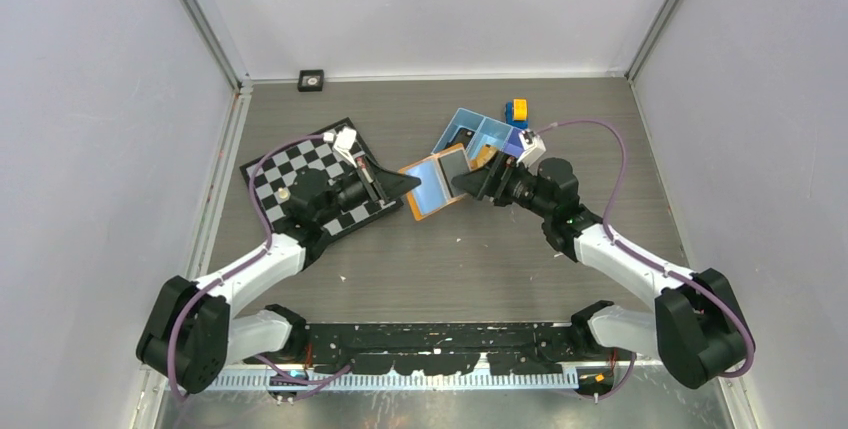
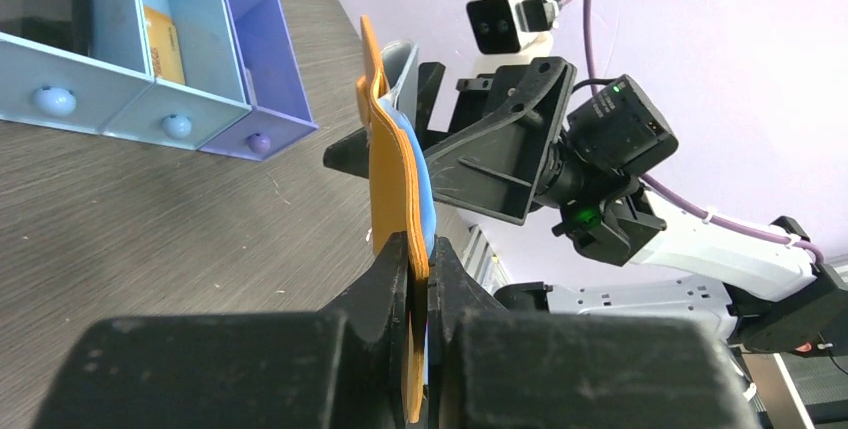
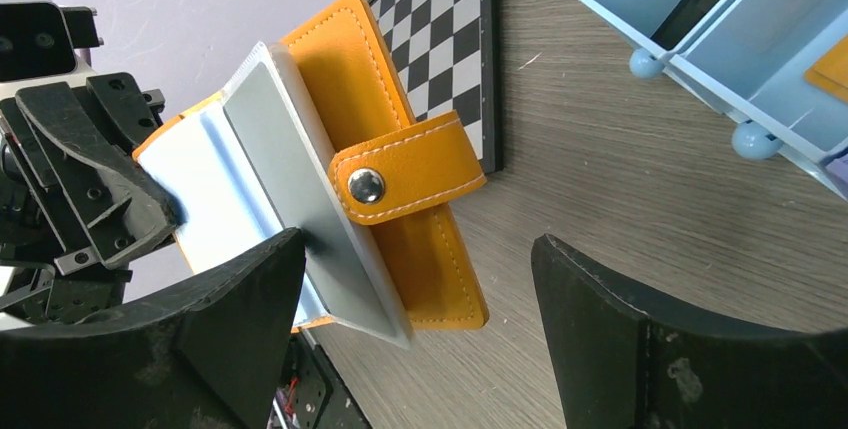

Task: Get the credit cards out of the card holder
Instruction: Remove the credit card from the card holder.

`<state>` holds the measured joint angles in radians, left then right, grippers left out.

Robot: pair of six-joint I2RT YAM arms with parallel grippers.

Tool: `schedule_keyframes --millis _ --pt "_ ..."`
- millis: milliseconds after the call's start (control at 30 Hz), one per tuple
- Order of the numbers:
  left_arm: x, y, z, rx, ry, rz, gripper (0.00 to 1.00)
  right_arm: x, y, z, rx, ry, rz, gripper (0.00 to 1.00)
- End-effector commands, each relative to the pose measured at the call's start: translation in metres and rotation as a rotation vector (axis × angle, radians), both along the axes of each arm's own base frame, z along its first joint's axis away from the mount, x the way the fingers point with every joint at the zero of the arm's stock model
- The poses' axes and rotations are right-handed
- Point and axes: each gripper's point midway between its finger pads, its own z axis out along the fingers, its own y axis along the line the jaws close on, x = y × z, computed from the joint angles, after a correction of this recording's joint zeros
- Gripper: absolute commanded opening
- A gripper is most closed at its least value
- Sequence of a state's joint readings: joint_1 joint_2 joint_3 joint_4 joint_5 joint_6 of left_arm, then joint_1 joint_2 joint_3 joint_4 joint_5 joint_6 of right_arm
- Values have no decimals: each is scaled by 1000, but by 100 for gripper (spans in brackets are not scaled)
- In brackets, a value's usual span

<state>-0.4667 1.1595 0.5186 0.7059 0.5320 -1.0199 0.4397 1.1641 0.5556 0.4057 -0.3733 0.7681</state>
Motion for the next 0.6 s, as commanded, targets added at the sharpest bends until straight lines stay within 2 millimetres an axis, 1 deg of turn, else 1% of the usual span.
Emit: schedule_keyframes --millis 0,33,100,133,233,333,500,567 --pt "-8 -1 35 -54 -84 -28 0 -3 13 24 84 -60 68 88" --pt "-8 -1 36 -52 -81 -30 0 -4 15 26 102 -58 79 88" --pt "-8 -2 36 -53 -76 -36 0 -10 21 38 157 -89 128 87" --pt "-8 -2 36 -55 -74 -38 0 -13 23 40 175 -91 147 85" --pt "-7 -3 33 -53 -62 -47 0 -18 27 49 216 -114 185 71" --pt "-6 -5 32 -51 -56 -55 0 -22 26 54 233 -141 192 60" --pt "-1 -2 26 -34 -43 -35 0 -19 21 51 205 -140 151 39" --pt "2 0 23 -22 -34 -18 0 -18 20 51 202 -138 142 32"
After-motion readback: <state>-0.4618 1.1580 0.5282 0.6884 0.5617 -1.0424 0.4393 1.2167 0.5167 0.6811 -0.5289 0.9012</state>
